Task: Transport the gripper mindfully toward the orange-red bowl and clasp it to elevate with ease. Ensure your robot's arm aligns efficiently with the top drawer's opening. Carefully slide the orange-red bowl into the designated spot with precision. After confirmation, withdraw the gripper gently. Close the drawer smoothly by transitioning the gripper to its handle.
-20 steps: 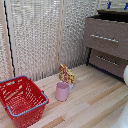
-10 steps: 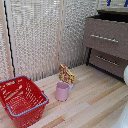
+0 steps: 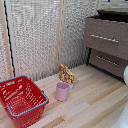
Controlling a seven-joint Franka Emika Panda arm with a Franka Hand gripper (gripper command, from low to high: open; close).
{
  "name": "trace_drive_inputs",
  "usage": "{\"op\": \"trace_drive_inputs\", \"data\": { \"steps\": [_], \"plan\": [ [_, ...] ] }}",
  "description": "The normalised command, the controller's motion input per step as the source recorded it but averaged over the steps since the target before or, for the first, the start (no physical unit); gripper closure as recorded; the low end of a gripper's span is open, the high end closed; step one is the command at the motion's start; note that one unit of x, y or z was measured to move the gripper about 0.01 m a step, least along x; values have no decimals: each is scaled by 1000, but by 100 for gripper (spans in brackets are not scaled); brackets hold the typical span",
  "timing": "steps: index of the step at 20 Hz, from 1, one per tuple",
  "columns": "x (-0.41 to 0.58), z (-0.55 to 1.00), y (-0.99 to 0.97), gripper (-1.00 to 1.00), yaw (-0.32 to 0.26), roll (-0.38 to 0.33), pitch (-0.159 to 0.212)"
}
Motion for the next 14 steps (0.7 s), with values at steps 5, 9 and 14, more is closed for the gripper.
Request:
{"op": "trace_drive_inputs", "data": {
  "steps": [5,9,14],
  "plan": [
    [-239,-36,95,-100,112,-371,159],
    [-229,-63,59,-100,160,-339,218],
    [-78,-193,158,-100,148,-310,211]
  ]
}}
